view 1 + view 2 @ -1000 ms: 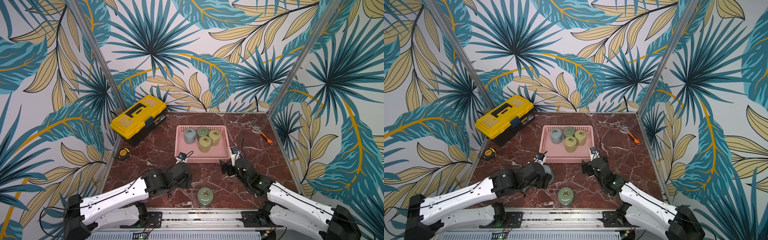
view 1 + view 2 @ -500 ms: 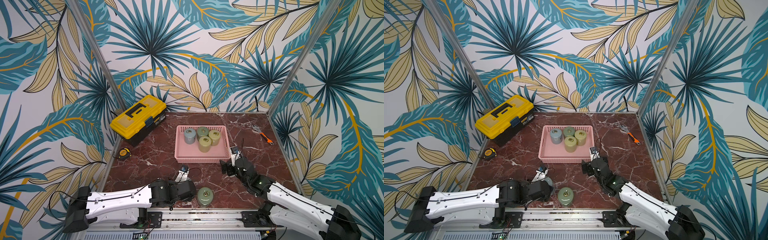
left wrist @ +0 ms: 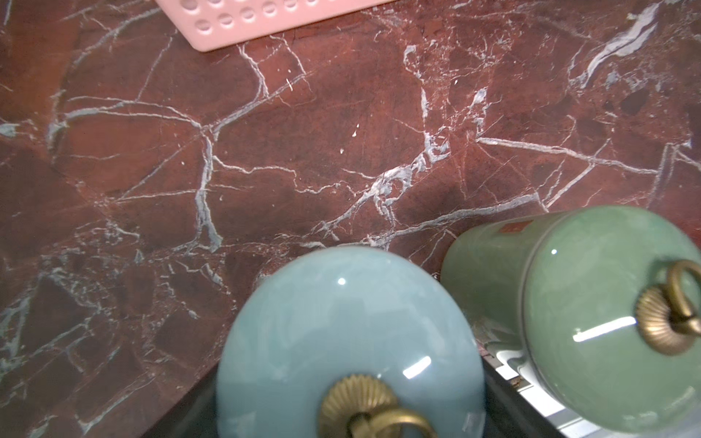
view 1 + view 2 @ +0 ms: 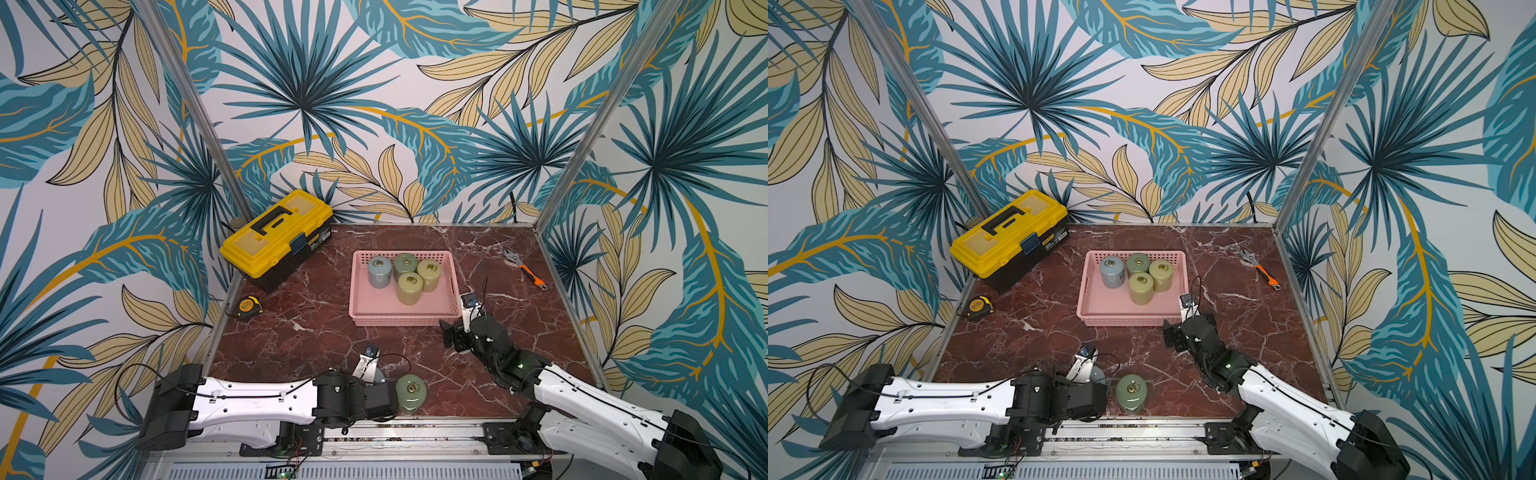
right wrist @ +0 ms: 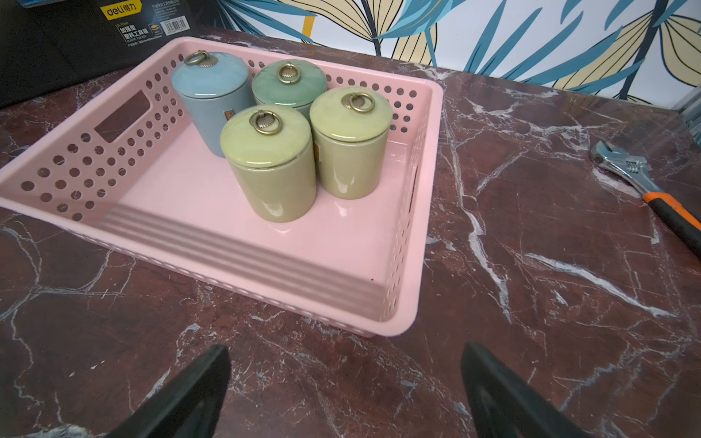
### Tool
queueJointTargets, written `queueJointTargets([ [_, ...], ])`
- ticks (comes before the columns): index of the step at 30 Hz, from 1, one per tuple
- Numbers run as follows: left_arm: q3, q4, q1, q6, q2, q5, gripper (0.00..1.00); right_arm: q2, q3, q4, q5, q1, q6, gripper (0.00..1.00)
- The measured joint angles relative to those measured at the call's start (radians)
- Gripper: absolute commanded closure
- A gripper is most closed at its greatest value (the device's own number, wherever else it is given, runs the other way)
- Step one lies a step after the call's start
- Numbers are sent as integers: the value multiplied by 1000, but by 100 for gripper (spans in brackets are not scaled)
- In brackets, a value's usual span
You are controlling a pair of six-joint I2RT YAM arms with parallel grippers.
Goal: Take the tea canister out of the basket
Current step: Place the tea canister at the center of the board.
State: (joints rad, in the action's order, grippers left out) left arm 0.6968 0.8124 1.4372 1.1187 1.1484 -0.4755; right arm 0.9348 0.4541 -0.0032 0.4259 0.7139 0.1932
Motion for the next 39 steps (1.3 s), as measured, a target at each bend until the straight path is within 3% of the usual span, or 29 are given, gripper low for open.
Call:
queueJointTargets([
  [13,-5,-11,39,61,57,-5,49,0,0,0,0,0,0,1],
  [24,-5,-13,56,90,77,-36,11,0,0,0,0,0,0,1],
  [28,-5,-12,58,102,83,-37,1,0,0,0,0,0,0,1],
  [39,-4,15,59,120,35,-43,0,0,0,0,-5,0,1,1],
])
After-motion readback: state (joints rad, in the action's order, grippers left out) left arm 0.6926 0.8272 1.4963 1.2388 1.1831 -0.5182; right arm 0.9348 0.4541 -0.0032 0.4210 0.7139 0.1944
